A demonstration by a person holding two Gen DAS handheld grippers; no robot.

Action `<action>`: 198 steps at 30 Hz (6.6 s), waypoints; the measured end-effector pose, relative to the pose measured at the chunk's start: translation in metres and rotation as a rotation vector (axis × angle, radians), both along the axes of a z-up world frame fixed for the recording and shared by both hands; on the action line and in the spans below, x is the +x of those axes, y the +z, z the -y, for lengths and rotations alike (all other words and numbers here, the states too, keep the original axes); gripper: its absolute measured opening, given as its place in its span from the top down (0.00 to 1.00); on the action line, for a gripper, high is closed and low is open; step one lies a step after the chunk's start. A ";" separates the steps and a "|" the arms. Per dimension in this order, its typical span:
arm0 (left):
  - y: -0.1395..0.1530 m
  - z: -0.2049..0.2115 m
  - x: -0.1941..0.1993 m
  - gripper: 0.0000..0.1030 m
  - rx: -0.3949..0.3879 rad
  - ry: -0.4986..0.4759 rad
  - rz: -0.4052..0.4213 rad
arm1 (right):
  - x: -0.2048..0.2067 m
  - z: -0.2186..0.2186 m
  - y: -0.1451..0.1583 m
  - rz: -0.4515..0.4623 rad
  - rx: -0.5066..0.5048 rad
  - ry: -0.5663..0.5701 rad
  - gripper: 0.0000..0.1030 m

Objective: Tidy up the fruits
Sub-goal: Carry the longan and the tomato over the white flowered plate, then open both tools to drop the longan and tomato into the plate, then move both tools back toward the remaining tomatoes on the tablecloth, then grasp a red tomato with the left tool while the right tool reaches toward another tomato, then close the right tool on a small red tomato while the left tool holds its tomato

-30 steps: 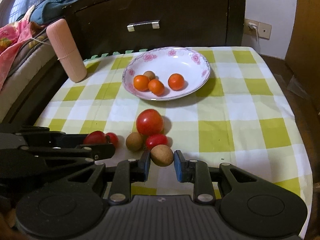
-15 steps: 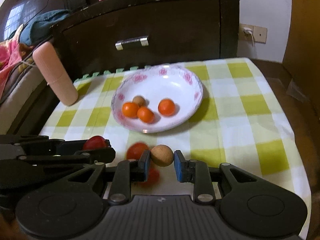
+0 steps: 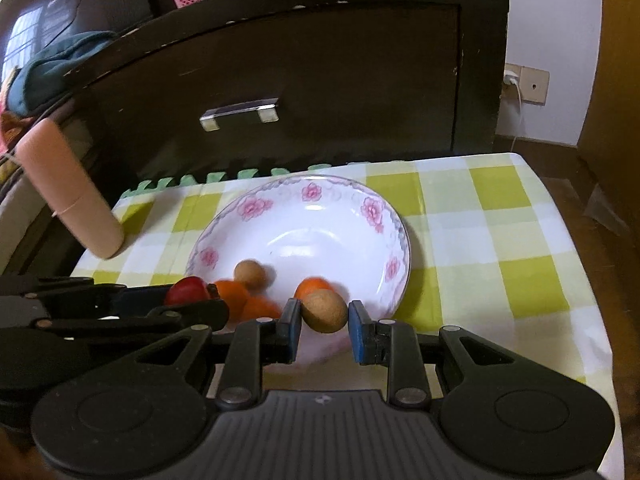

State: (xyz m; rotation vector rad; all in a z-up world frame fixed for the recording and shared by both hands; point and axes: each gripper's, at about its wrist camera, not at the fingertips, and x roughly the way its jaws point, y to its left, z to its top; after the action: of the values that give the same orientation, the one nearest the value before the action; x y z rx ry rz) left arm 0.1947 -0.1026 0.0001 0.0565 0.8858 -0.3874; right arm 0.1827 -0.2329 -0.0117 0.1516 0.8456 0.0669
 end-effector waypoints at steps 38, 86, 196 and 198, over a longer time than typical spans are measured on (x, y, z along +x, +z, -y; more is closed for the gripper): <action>-0.028 0.004 0.049 0.55 0.031 0.042 -0.025 | 0.058 0.008 -0.030 -0.005 0.001 0.006 0.74; 0.029 -0.011 -0.033 0.34 0.058 0.002 0.072 | -0.040 -0.001 0.023 0.057 0.006 -0.027 0.73; -0.047 -0.035 -0.078 0.37 0.159 -0.087 -0.077 | -0.085 -0.045 -0.044 -0.114 -0.128 0.240 0.75; -0.047 -0.033 -0.079 0.41 0.160 -0.092 -0.073 | -0.085 -0.045 -0.044 -0.119 -0.127 0.240 0.75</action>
State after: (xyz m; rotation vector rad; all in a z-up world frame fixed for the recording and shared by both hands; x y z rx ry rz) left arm 0.1160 -0.0691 -0.0472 0.2323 0.9872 -0.4062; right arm 0.0976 -0.1878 -0.0558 -0.0672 0.9817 0.2307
